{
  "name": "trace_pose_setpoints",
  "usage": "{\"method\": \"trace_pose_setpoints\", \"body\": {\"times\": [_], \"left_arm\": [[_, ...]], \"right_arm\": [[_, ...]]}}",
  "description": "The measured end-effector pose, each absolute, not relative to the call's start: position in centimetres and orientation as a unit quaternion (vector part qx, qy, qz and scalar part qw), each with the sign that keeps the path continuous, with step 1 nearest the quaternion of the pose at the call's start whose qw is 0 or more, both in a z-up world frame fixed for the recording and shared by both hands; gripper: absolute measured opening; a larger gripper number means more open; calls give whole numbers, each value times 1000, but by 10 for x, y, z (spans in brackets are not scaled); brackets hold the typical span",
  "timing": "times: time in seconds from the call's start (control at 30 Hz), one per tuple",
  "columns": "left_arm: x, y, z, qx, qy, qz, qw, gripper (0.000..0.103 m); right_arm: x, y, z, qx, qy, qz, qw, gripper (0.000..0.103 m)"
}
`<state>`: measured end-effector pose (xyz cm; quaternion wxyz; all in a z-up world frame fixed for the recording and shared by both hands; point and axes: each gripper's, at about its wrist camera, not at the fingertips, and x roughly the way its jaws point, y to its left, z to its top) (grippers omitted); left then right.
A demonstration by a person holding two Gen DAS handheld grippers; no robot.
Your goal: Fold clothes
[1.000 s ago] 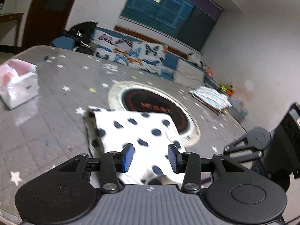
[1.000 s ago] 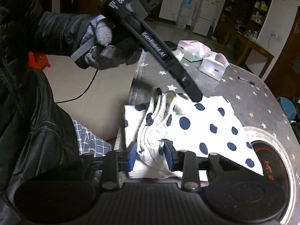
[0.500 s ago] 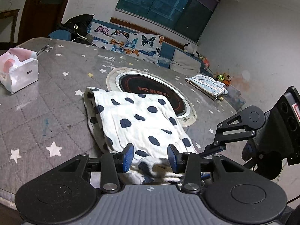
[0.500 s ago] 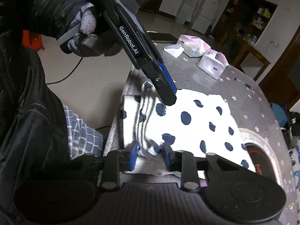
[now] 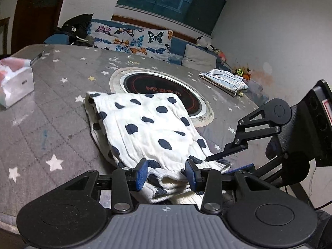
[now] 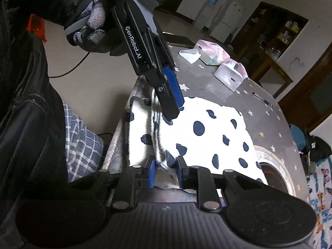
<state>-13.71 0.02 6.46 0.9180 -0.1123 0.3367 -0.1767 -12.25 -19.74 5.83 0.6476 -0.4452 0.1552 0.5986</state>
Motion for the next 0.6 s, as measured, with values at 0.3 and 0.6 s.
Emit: {"method": "trace_pose_setpoints", "body": {"times": [0.3, 0.6], "left_arm": [[-133, -24, 83, -106, 302, -227, 920, 40], [-121, -28, 49, -133, 346, -230, 900, 35]], "right_arm": [[-123, -199, 57, -443, 157, 596, 651, 24], [-110, -212, 63, -435, 189, 583, 659, 32]]}}
